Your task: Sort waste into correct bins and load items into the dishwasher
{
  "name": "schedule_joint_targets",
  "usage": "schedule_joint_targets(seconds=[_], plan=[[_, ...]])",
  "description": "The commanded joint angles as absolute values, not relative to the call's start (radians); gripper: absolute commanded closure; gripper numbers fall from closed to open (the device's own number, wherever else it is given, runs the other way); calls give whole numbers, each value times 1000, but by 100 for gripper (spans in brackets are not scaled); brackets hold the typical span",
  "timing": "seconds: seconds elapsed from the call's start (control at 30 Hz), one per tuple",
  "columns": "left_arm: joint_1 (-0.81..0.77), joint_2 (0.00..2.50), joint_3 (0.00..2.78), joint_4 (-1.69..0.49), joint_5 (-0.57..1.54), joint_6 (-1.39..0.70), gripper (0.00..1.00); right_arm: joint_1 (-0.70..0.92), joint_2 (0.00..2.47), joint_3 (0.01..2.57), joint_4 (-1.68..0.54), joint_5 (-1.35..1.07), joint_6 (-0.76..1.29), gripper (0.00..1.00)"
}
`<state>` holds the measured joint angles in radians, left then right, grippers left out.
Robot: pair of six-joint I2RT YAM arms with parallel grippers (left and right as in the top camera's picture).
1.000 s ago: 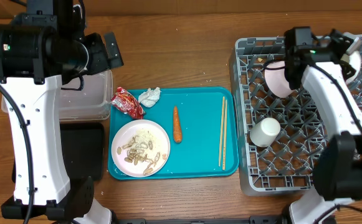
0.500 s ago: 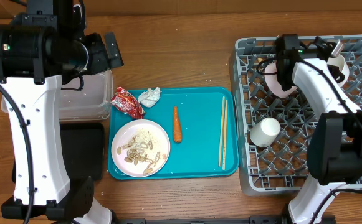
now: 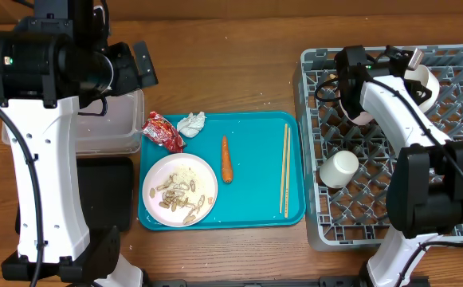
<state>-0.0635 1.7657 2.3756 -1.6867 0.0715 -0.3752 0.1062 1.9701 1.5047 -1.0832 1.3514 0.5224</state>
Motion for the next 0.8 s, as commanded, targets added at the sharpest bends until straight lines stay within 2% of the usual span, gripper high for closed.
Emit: schedule_joint_targets(seconds=[0.0, 0.13, 0.5, 0.77], plan=[[-59, 1762, 2385, -1687, 75, -382, 0, 111, 1966, 1506, -1087, 1462, 515, 96], [-59, 1762, 2385, -1687, 75, -382, 0, 111, 1963, 1506, -1083, 1536, 448, 96], [-59, 1762, 2385, -1687, 75, -382, 0, 123, 1964, 1504, -1082, 1435, 444, 96], [-59, 1762, 2385, -1687, 76, -382, 0, 111, 1965, 1504, -1096, 1492, 392, 96]])
